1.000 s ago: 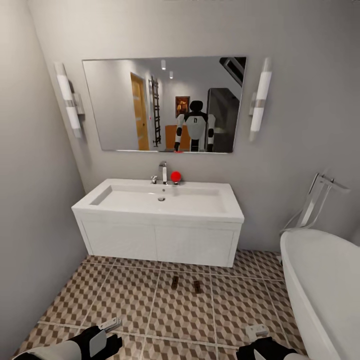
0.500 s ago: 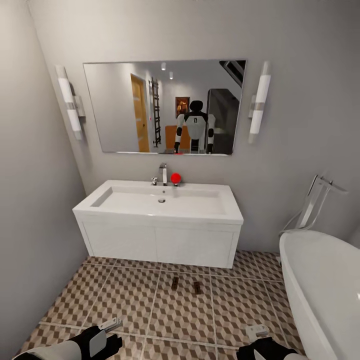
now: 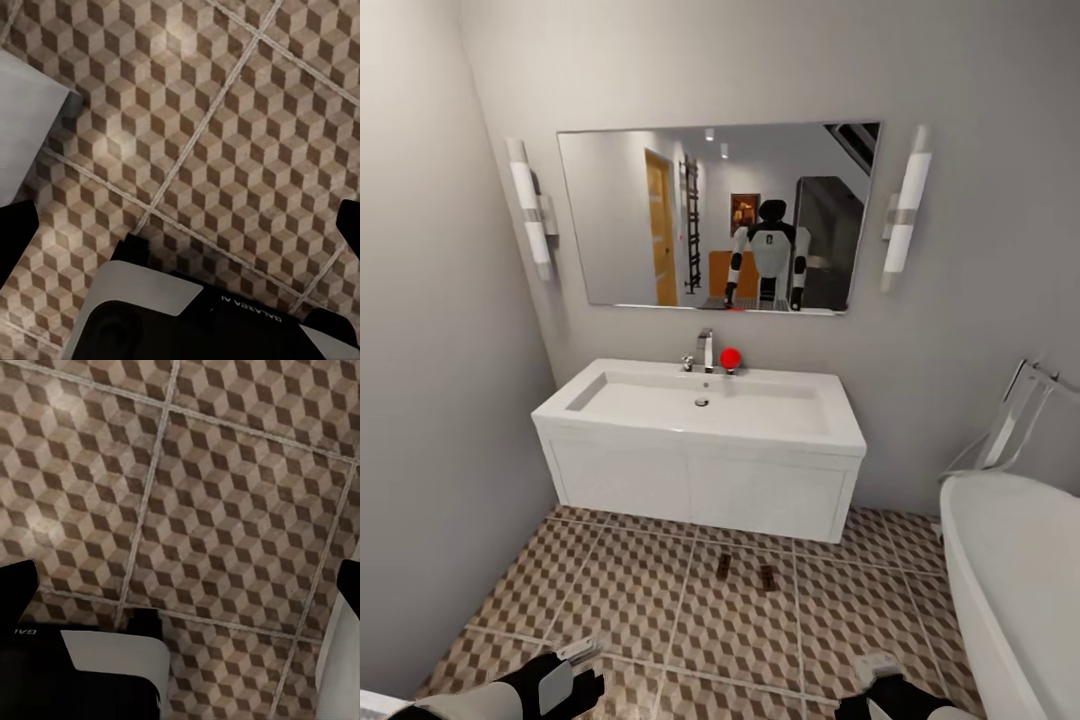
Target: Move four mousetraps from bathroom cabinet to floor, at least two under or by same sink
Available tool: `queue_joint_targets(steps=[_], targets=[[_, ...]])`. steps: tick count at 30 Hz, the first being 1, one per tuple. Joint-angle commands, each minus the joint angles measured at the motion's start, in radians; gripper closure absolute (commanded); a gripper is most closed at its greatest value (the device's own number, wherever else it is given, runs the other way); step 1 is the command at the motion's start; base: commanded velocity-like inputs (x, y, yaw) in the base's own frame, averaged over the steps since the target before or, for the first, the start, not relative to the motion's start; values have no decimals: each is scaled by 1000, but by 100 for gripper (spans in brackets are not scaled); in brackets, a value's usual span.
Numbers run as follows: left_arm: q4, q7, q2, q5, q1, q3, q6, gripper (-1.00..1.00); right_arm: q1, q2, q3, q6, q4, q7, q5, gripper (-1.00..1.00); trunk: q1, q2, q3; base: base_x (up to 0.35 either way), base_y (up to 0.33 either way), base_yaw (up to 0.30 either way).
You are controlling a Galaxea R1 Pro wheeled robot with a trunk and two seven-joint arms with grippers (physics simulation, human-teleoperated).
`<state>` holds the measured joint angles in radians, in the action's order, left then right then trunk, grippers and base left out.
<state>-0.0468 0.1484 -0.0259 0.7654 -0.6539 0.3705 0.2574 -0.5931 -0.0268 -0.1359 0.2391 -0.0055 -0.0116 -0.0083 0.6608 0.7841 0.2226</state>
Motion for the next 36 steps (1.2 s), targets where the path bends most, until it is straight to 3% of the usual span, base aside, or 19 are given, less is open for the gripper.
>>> queue_joint_targets(steps=[1,36], targets=[[-1,2,1,9,-1,8,3,-100,-1,0,-7,9,-1,-1,-1,-100,-4,-6,-1,0,0,240],[0,2,4,9,5,10,3,-100,-1,0,-8,28,-1,-1,0,-100,-138,-251,-87,0,0,257]])
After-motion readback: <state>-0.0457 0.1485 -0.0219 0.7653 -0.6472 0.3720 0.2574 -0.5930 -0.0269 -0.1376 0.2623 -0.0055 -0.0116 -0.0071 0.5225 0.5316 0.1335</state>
